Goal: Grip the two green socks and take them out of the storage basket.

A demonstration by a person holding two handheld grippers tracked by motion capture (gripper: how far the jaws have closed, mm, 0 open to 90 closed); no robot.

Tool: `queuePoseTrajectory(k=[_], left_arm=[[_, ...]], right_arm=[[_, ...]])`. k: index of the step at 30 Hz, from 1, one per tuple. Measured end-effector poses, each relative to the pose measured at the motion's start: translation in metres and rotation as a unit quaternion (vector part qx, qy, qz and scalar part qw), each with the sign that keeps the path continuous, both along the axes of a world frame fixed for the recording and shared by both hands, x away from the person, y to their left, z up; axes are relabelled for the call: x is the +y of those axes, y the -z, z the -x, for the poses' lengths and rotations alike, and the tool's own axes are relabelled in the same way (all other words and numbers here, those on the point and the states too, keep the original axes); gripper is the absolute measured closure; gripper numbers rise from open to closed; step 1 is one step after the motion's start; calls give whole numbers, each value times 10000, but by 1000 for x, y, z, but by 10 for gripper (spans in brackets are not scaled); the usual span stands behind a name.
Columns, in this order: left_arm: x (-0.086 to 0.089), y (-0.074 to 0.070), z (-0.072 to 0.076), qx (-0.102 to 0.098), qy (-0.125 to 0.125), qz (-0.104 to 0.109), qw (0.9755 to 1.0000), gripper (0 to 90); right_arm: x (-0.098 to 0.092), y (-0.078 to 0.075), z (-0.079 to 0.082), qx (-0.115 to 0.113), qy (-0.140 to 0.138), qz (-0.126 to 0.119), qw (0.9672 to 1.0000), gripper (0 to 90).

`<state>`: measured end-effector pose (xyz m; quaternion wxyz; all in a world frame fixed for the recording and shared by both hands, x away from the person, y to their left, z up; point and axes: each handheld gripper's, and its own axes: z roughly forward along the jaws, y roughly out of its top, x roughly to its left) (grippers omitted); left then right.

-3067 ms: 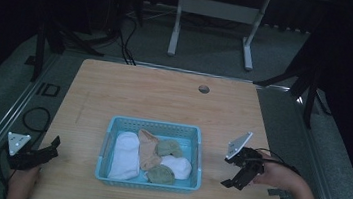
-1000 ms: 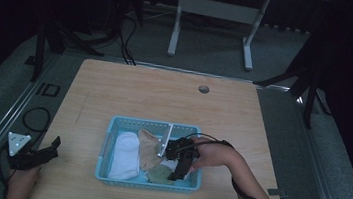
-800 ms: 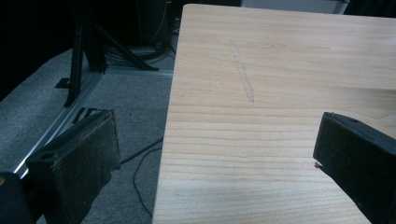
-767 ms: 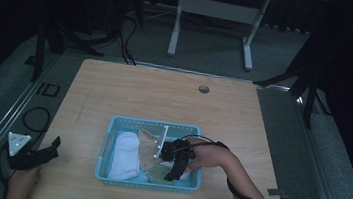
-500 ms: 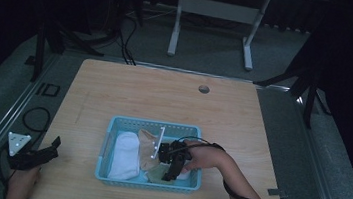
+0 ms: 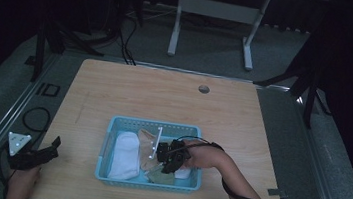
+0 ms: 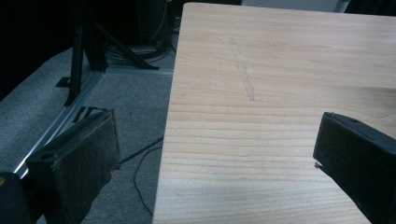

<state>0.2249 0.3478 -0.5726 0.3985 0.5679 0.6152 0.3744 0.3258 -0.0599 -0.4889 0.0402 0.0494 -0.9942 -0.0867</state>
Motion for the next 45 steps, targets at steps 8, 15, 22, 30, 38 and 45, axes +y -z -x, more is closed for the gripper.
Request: queuePoseTrajectory(k=[8,15,22,30,38,45], left_arm=[[0,0,0,1,-6,-2,10000,7],[0,0,0,-3,-14,-1,10000,7],[0,0,0,2,-18,2,10000,7],[0,0,0,6,-24,-2,10000,7],[0,0,0,17,-39,-2,10000,7],[0,0,-1,22,-57,-4,10000,7]], right_arm=[[-5,-21,0,-90,25,-186,9998,809],[-12,-47,-2,-314,120,-307,9990,808],[-25,-73,-4,-493,246,-422,9976,808],[-53,-101,-6,-641,502,-584,9950,809],[-94,-118,-8,-769,822,-562,9921,808],[-140,-110,-11,-665,1183,-385,9900,808]])
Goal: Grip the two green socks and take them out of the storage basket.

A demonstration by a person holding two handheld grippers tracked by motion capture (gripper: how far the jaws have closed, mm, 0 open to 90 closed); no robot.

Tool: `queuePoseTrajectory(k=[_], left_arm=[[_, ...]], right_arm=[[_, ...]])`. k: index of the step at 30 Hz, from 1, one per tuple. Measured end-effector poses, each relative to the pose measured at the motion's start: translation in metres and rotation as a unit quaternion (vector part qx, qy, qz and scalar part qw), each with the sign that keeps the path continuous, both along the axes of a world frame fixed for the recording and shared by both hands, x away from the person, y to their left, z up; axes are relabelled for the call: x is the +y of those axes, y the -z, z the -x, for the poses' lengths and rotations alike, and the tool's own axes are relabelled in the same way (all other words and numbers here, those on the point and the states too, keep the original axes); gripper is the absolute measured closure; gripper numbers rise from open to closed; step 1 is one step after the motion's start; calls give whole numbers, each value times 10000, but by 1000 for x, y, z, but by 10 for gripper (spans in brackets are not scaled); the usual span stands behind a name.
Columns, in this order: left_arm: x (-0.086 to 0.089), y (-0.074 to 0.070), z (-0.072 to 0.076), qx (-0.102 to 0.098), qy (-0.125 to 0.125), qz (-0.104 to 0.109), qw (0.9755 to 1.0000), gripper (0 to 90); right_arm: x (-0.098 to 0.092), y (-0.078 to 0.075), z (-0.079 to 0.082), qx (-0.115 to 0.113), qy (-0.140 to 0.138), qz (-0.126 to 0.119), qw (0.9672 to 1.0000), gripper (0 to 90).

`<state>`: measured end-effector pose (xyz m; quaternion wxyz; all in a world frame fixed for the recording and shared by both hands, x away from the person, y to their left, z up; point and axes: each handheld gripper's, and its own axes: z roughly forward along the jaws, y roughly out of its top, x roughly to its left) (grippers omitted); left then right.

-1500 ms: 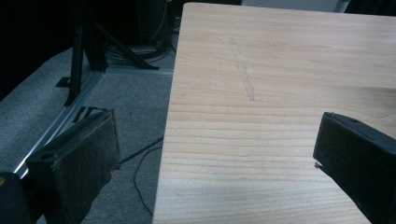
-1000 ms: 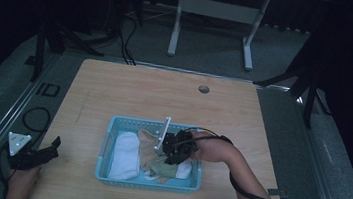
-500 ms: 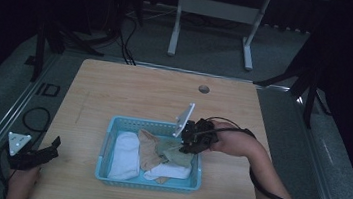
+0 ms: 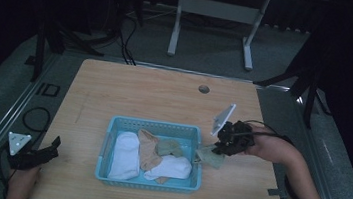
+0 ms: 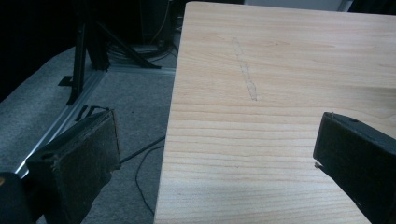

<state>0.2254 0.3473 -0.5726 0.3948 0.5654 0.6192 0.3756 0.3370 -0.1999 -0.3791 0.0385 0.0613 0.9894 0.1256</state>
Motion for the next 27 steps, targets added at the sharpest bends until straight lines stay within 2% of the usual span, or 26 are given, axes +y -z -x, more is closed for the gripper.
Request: queuePoseTrajectory(k=[6,10,11,12,22,27], left_arm=[[0,0,0,3,-3,-6,10000,7],[0,0,0,7,-6,-8,10000,7],[0,0,0,11,-5,-8,10000,7],[0,0,0,11,-5,-8,10000,7],[0,0,0,4,3,-18,10000,7],[0,0,0,4,1,-21,10000,7]], right_arm=[[-31,19,-1,172,227,111,9995,808],[-42,30,-2,279,321,130,9990,808],[-50,39,-2,380,389,118,9984,808],[-50,39,-2,380,389,118,9984,808],[-63,89,-3,841,441,282,9951,807],[-64,106,-6,912,480,366,9940,806]])
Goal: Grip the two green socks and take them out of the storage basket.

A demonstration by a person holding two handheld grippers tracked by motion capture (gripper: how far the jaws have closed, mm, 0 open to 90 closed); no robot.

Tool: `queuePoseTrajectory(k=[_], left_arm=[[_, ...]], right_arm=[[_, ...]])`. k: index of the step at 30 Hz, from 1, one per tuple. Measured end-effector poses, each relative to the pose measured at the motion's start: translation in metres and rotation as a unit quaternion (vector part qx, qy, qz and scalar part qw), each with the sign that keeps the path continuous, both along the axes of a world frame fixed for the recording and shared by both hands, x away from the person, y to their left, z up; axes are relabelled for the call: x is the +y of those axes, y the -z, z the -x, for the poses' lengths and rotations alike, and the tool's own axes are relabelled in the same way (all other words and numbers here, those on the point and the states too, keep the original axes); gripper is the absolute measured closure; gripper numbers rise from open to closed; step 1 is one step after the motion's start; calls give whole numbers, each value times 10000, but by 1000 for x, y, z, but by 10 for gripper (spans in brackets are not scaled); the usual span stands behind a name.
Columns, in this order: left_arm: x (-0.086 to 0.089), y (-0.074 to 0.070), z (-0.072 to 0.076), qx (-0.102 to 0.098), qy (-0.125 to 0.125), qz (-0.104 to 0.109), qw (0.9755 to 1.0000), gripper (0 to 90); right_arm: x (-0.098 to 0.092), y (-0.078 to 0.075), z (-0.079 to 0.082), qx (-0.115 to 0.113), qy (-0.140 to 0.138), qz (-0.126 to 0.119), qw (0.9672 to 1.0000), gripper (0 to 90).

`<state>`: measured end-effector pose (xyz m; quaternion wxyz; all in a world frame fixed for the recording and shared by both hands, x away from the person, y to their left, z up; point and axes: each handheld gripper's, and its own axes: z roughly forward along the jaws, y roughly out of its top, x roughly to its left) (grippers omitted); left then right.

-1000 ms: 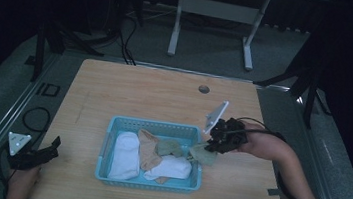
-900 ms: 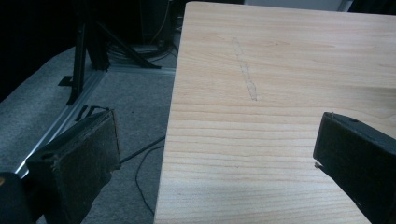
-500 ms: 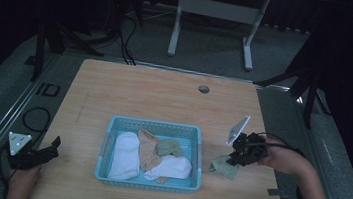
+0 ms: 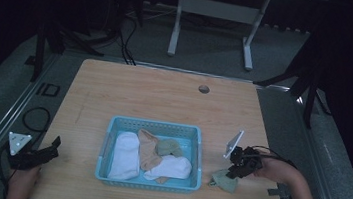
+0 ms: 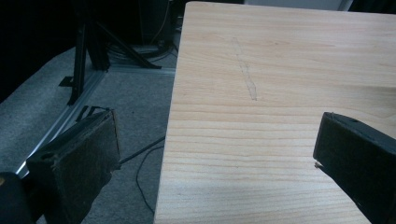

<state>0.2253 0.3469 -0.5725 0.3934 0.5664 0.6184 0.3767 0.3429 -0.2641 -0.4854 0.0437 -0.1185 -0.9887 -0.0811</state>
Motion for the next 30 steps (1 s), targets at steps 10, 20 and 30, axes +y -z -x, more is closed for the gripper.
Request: queuePoseTrajectory(k=[10,20,30], left_arm=[[0,0,0,2,0,3,10000,7],[0,0,0,7,-5,6,10000,7],[0,0,0,4,8,25,10000,7]], right_arm=[[-2,0,-8,-7,218,75,9997,677],[20,-37,-13,-443,106,0,9990,645],[61,-60,-17,-591,-200,-88,9980,648]])
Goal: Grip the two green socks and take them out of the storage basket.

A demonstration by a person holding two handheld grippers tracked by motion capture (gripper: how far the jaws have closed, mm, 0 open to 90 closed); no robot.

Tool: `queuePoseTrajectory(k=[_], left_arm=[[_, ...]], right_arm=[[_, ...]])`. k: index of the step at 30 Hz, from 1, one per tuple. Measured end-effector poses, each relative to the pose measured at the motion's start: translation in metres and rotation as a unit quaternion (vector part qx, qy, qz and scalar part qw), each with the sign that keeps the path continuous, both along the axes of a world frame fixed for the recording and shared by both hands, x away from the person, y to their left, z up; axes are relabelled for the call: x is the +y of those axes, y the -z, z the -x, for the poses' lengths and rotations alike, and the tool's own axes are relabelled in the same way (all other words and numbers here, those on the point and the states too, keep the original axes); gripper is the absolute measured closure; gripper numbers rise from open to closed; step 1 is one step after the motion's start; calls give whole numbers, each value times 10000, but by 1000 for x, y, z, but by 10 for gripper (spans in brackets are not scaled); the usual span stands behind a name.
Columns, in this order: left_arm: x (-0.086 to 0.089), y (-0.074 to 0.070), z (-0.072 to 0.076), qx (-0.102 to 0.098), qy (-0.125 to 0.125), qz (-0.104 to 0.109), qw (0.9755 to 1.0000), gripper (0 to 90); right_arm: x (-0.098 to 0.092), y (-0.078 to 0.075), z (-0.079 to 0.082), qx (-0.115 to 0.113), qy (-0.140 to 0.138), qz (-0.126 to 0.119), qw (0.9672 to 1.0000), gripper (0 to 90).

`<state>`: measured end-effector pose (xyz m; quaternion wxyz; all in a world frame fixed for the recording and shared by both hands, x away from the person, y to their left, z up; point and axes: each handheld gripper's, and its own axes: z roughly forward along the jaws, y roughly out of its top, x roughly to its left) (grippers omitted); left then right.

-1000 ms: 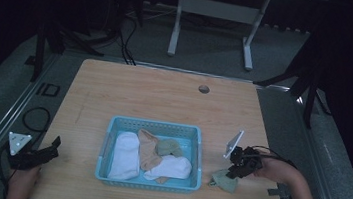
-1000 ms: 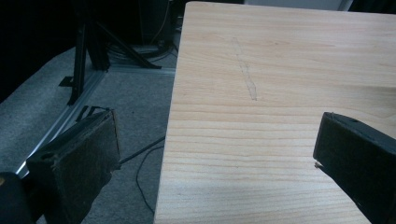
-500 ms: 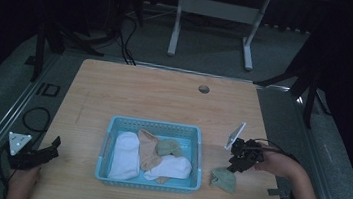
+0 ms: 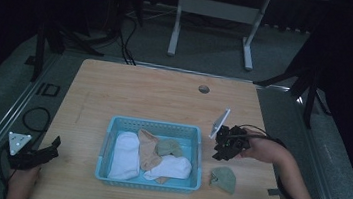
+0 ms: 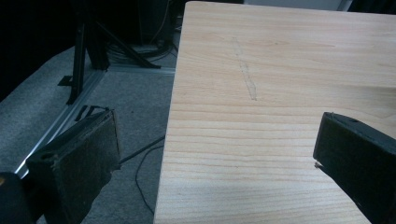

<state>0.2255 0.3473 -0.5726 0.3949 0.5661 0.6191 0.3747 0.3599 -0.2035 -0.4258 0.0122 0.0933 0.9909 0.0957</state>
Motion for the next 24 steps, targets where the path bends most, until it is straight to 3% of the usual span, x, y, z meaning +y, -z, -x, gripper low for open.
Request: queuePoseTrajectory(k=[11,24], left_arm=[[0,0,0,-1,7,1,10000,7],[0,0,0,-1,22,-2,10000,7]], right_arm=[[40,-10,-5,-78,-330,-38,9994,652],[85,2,-8,-24,-701,-6,9975,659]])
